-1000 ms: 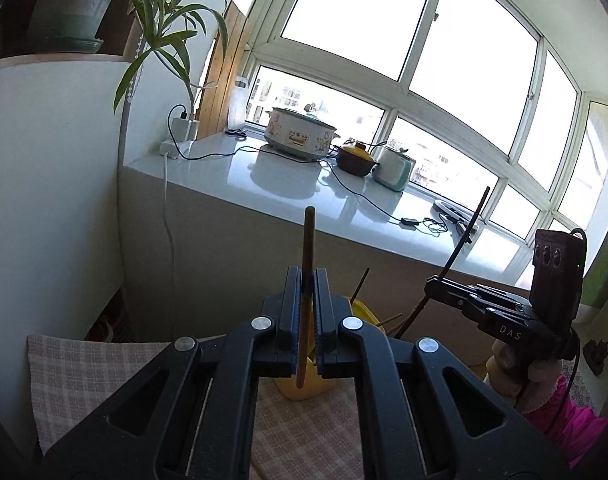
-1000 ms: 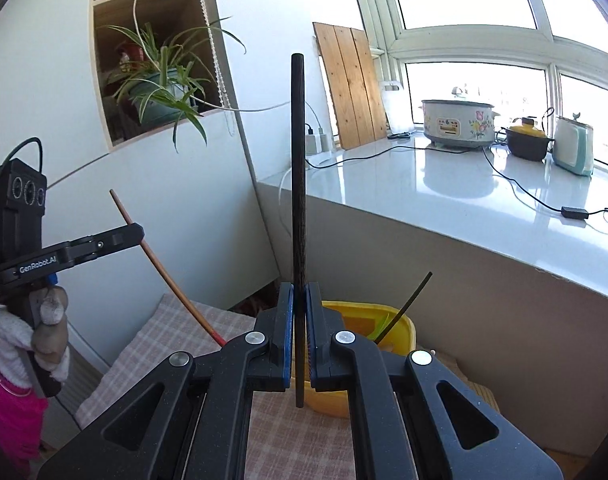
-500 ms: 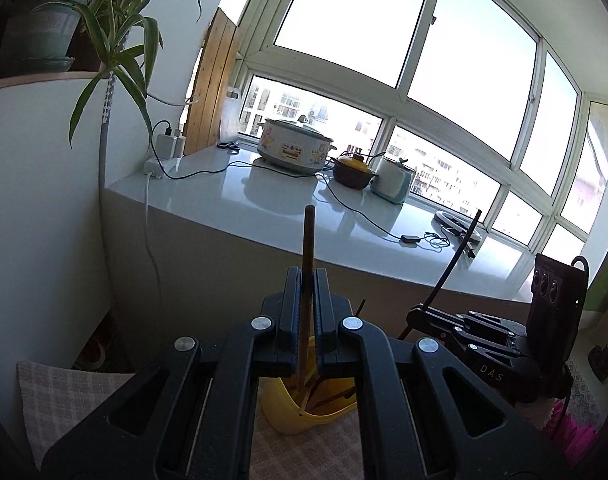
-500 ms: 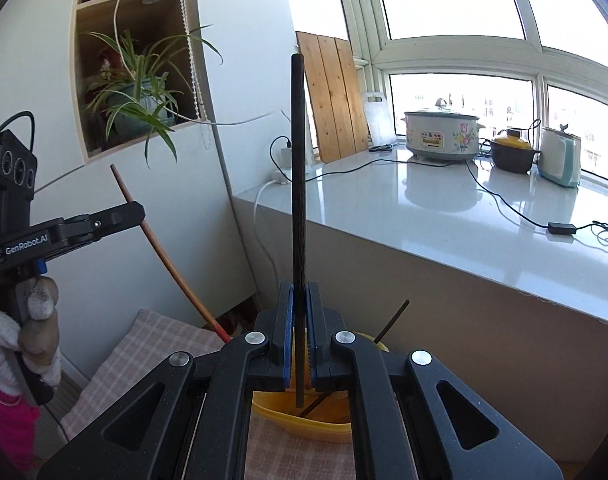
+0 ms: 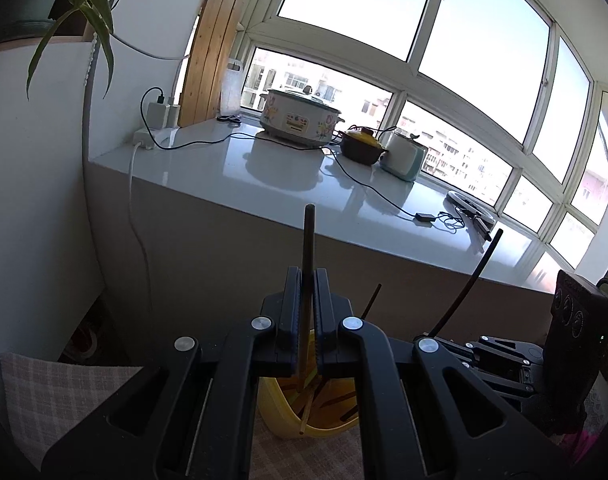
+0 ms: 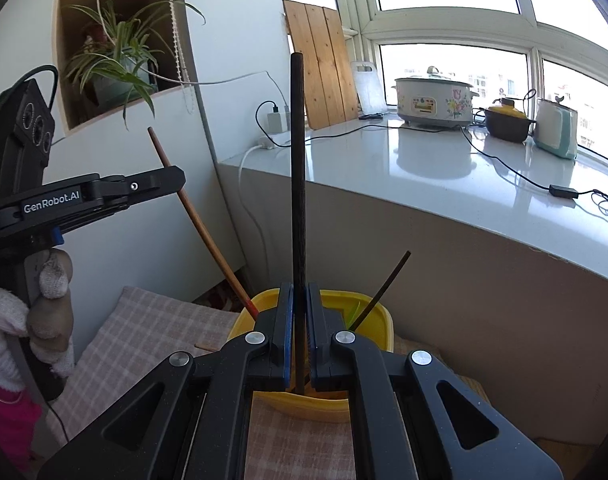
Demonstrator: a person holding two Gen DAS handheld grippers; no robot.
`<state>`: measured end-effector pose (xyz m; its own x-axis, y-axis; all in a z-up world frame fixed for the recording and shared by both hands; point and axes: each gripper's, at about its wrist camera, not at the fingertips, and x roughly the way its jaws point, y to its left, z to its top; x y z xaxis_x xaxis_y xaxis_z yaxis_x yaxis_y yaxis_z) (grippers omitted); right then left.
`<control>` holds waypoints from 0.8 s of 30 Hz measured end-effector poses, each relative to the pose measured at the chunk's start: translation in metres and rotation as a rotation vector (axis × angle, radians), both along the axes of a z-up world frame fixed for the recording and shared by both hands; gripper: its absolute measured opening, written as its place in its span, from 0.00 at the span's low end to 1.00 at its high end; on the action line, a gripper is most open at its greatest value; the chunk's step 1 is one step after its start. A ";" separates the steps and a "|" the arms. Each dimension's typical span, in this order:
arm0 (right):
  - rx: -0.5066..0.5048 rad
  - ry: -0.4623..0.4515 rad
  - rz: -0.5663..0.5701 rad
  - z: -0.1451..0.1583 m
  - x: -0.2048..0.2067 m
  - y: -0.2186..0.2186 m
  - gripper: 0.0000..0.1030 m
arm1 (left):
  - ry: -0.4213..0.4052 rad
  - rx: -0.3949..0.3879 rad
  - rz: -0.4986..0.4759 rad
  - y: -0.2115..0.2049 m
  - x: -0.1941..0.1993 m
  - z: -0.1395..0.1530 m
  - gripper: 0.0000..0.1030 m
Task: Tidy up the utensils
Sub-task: 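Lower both chopsticks into the yellow container and open both grippers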
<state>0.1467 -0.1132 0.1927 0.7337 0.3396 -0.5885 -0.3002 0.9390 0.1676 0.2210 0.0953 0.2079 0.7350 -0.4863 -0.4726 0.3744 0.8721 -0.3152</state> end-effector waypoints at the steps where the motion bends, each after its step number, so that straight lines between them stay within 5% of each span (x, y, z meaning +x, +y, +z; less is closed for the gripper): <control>1: -0.002 0.006 -0.001 -0.001 -0.001 0.000 0.04 | 0.005 0.007 -0.001 -0.002 0.001 -0.004 0.03; 20: -0.027 0.143 0.024 -0.024 -0.008 0.002 0.04 | 0.141 -0.011 -0.069 -0.009 0.000 -0.043 0.04; 24: -0.023 0.167 0.025 -0.028 -0.011 0.000 0.05 | 0.144 -0.016 -0.067 -0.008 -0.004 -0.044 0.20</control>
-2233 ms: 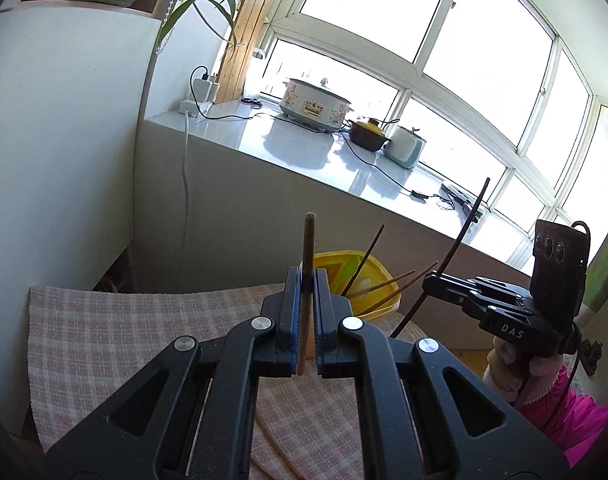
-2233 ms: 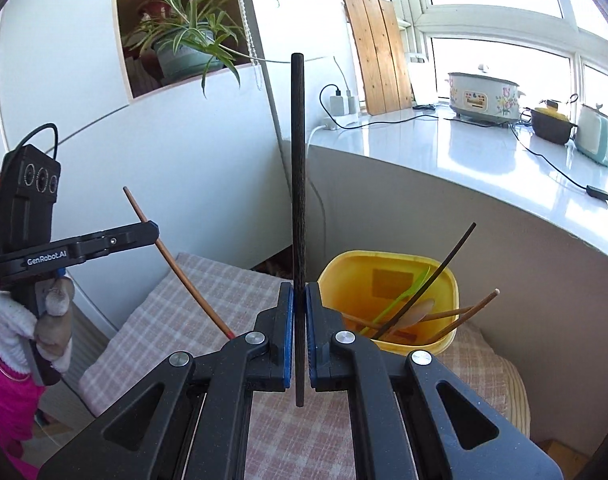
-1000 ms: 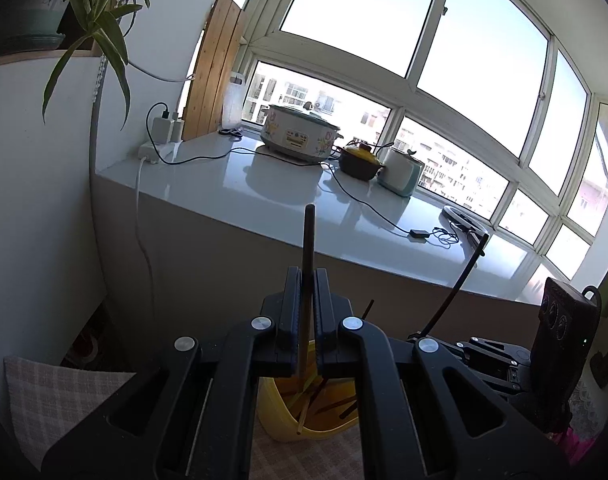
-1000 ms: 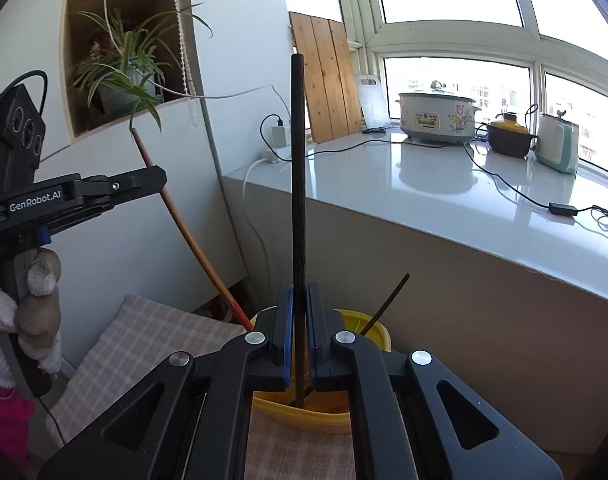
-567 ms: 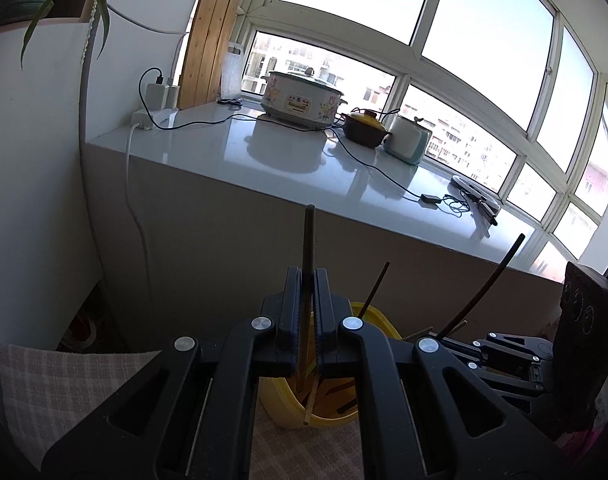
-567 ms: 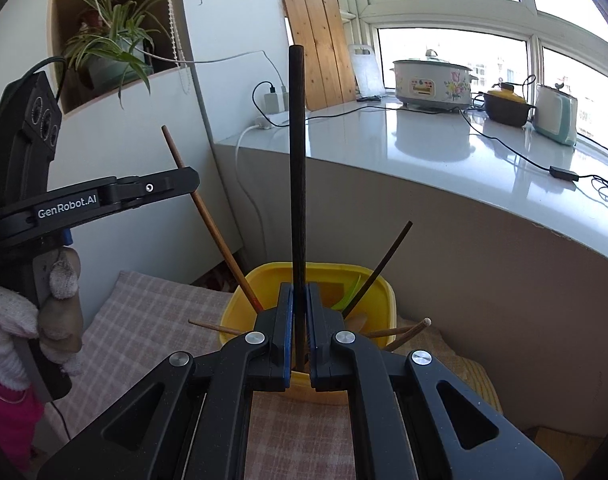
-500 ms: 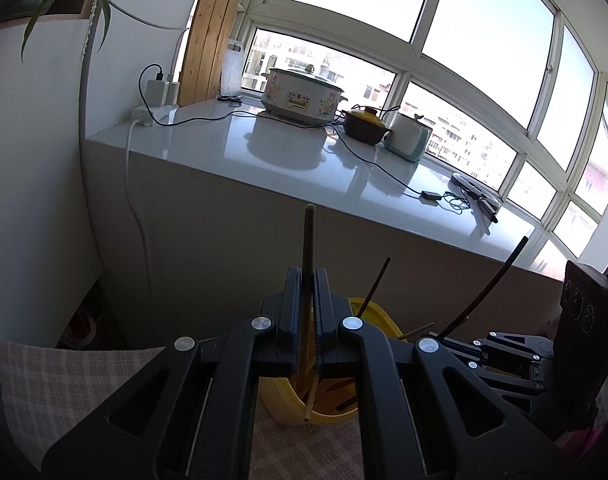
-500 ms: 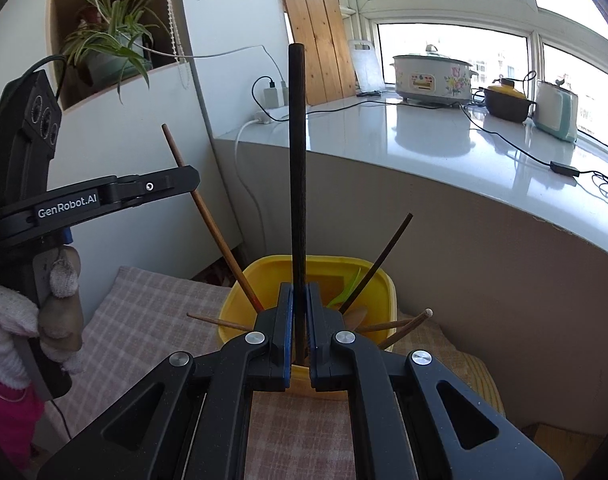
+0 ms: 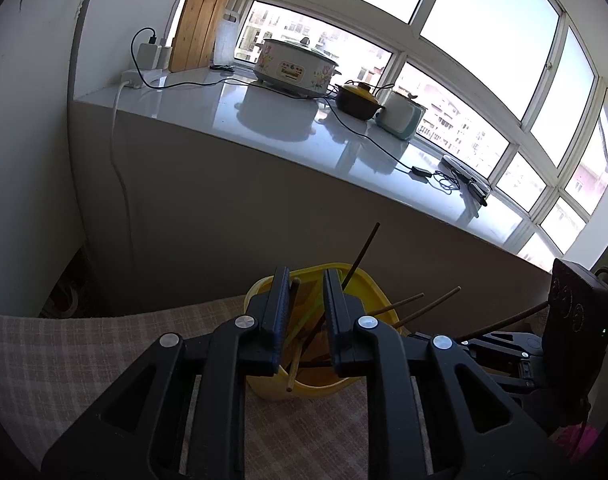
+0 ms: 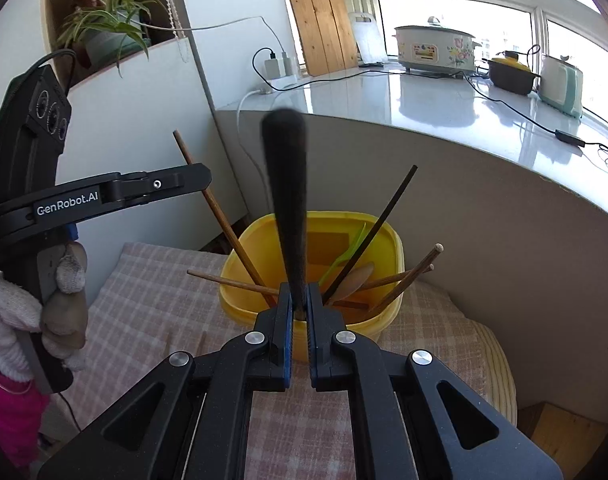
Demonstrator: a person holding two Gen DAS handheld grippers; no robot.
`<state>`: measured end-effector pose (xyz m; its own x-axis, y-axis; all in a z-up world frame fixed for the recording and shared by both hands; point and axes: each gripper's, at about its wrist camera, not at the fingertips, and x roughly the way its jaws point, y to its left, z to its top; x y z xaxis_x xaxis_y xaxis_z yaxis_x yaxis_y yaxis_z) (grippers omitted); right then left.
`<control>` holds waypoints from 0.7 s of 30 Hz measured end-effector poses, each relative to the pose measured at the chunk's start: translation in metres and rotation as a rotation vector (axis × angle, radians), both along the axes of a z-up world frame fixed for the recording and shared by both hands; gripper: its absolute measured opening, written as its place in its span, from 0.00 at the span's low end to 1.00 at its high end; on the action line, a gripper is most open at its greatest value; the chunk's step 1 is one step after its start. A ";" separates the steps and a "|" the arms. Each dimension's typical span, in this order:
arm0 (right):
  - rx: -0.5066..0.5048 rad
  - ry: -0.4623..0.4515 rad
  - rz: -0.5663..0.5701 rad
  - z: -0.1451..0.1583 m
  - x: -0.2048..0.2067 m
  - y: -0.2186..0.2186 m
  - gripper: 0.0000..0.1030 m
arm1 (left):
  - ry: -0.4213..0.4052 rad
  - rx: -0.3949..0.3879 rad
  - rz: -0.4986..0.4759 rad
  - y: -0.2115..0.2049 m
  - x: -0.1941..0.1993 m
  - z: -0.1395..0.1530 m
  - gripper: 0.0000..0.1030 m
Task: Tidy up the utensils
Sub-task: 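Lower both chopsticks into the yellow container and open both grippers, then move both open grippers back to the two wooden chopsticks on the cloth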
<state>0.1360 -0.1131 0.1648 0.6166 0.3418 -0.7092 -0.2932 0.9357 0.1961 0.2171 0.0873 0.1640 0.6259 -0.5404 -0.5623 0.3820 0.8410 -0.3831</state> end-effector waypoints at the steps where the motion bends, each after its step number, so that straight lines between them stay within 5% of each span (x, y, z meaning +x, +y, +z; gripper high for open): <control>1: -0.001 0.003 0.001 -0.001 -0.002 0.000 0.05 | -0.001 -0.004 0.000 0.001 -0.001 0.000 0.24; 5: 0.009 0.005 -0.008 -0.001 -0.007 -0.004 0.19 | -0.023 -0.001 0.008 0.007 -0.009 0.004 0.24; 21: -0.014 -0.081 -0.005 0.018 -0.032 0.005 0.23 | -0.034 0.044 0.058 0.051 -0.053 -0.004 0.24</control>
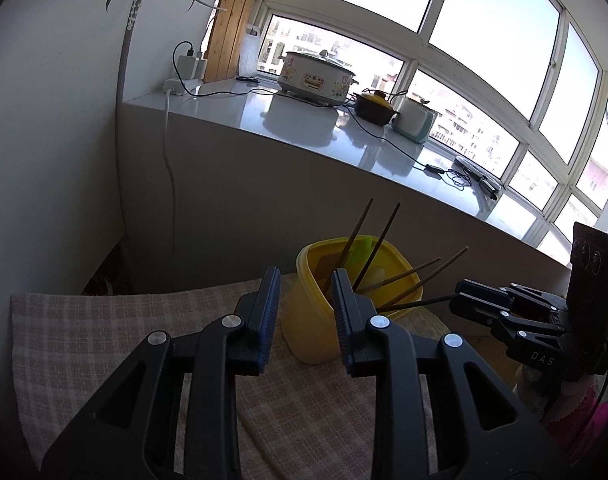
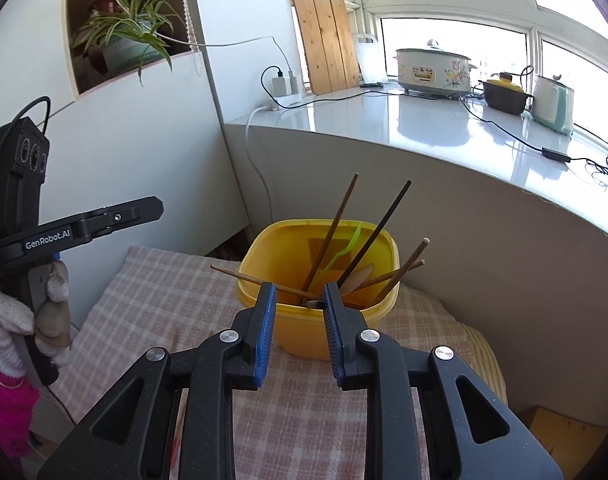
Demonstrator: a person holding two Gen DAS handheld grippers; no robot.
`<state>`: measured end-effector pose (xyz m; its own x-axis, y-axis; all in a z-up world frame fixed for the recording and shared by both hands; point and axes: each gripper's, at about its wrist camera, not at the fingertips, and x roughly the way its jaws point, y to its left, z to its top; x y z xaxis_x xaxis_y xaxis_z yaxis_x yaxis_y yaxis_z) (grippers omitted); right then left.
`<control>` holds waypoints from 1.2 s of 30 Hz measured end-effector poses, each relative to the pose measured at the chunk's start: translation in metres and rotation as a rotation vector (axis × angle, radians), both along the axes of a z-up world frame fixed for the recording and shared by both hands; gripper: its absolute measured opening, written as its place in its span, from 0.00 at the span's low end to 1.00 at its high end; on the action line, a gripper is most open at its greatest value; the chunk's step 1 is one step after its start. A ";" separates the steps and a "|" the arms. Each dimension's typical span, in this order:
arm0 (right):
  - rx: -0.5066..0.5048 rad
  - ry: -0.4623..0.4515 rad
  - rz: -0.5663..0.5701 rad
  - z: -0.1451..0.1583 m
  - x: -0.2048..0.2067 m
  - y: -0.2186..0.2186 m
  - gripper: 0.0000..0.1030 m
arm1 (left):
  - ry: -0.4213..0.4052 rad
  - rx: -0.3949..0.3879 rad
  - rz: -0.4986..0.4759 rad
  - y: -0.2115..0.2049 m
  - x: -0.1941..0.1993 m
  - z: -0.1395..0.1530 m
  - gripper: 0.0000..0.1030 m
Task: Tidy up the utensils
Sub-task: 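Move both open grippers back to the two wooden chopsticks on the cloth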
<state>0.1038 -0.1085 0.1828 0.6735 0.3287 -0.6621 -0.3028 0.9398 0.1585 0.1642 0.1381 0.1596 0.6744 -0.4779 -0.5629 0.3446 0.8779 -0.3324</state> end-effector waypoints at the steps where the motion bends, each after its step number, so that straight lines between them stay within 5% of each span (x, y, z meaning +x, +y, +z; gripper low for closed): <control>1: -0.002 -0.006 0.001 0.001 -0.001 0.002 0.25 | 0.008 0.003 0.002 0.003 -0.003 -0.004 0.24; 5: -0.020 -0.057 0.002 0.008 -0.009 0.007 0.35 | 0.040 0.016 0.013 0.013 -0.010 -0.017 0.24; 18: -0.022 -0.099 0.088 0.014 -0.026 0.036 0.36 | 0.265 0.003 0.057 0.047 -0.025 -0.093 0.26; 36: -0.036 0.326 0.255 -0.107 -0.009 0.087 0.36 | 0.516 0.050 0.077 0.046 -0.034 -0.174 0.26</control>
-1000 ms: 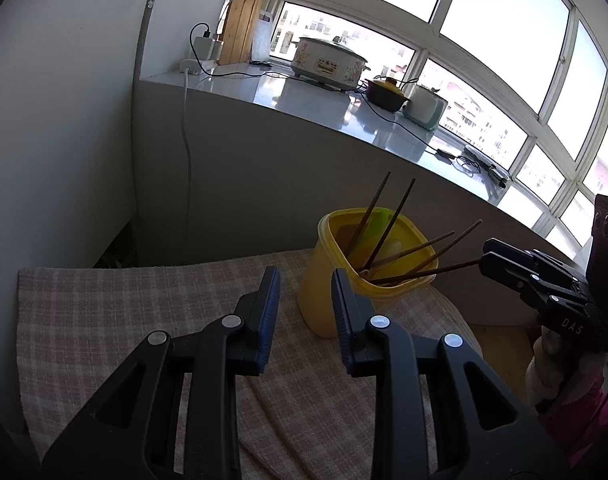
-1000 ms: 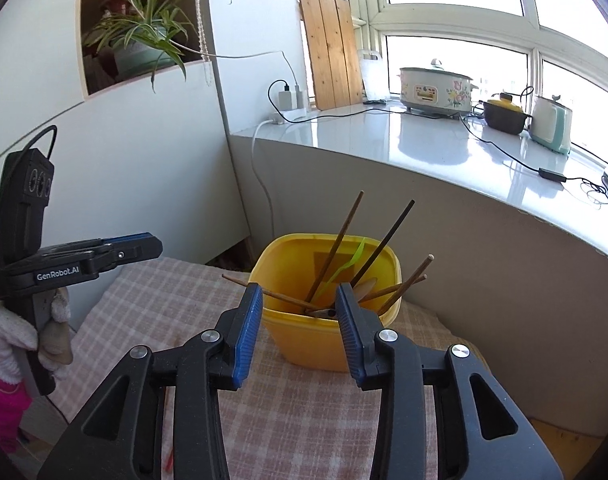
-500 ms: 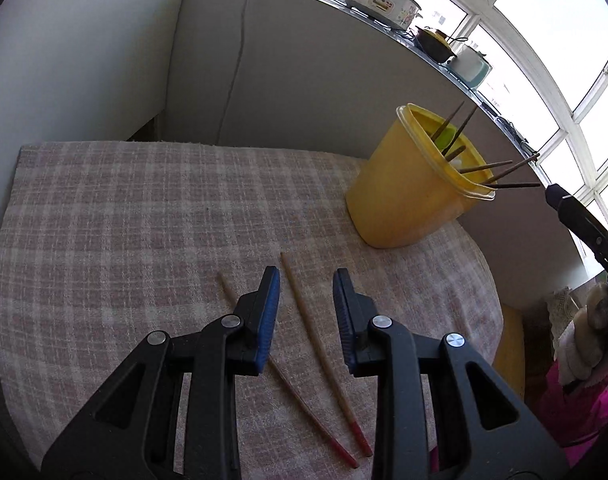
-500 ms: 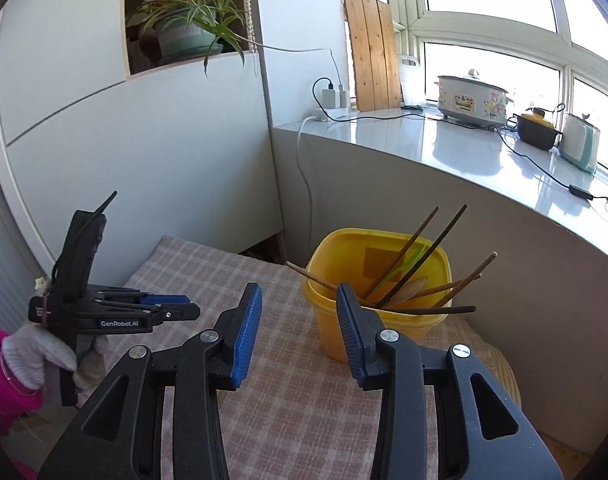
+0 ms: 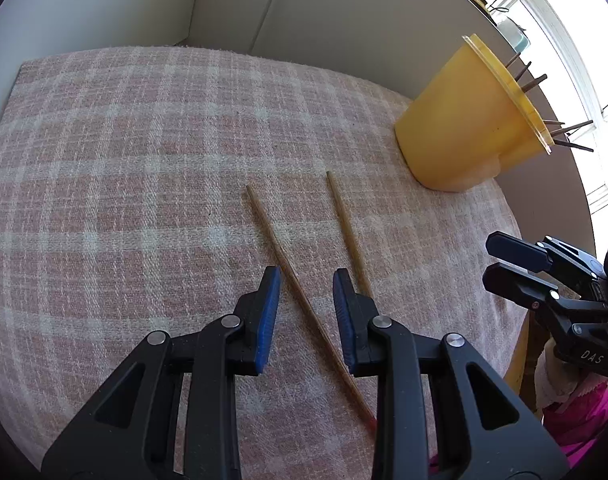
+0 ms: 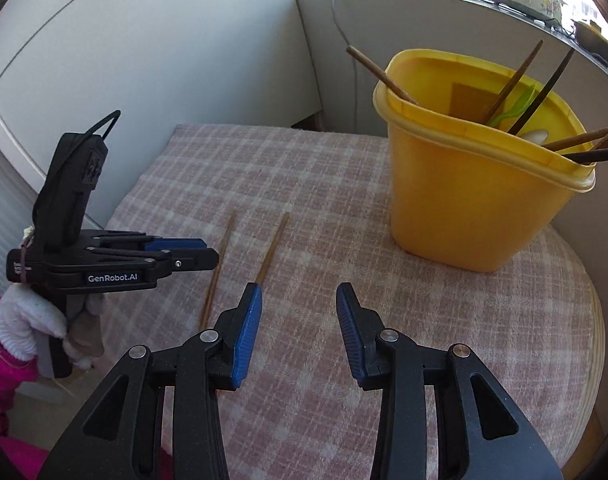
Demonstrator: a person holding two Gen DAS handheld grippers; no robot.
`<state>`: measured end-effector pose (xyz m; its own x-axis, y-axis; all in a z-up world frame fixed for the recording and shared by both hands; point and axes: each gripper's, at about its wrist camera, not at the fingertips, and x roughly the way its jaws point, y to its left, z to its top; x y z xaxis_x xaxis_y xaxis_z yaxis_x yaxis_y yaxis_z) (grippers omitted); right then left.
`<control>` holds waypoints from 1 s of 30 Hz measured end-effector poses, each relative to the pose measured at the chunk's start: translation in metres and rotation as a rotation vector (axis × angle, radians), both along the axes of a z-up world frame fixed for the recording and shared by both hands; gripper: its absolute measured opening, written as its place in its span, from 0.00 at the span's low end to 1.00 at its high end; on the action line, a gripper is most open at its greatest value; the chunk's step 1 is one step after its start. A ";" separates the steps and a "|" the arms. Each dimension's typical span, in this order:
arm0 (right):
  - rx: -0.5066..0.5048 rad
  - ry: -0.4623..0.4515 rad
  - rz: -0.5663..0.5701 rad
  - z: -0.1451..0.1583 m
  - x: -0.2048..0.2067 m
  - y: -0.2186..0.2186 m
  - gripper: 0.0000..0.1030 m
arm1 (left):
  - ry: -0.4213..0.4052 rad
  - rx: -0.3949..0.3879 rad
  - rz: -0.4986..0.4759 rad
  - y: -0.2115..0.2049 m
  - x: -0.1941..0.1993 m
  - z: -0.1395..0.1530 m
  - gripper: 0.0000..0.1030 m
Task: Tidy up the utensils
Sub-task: 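Move both open grippers back to the two wooden chopsticks on the cloth, then grasp a red-tipped wooden chopstick with the right gripper while the left gripper grasps the other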
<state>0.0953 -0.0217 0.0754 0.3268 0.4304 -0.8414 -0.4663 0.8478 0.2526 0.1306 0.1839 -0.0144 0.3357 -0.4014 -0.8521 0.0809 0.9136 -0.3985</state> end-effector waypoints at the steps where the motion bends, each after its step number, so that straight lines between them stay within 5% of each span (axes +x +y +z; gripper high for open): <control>1: -0.004 0.010 0.005 -0.004 0.000 0.003 0.36 | 0.007 0.011 -0.003 -0.002 0.000 -0.003 0.26; 11: -0.019 0.073 0.023 -0.021 0.007 0.016 0.36 | -0.026 0.162 -0.110 -0.039 0.005 -0.010 0.23; 17: -0.041 0.098 0.040 -0.028 0.013 0.027 0.36 | 0.014 0.119 -0.114 -0.027 0.005 -0.013 0.13; 30: -0.105 0.193 0.096 -0.058 0.036 0.074 0.33 | 0.031 0.107 -0.108 0.001 -0.004 -0.011 0.08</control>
<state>0.1311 0.0522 0.0170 0.1171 0.3581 -0.9263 -0.4972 0.8286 0.2575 0.1261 0.1853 -0.0252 0.2682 -0.3401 -0.9013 0.1704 0.9376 -0.3031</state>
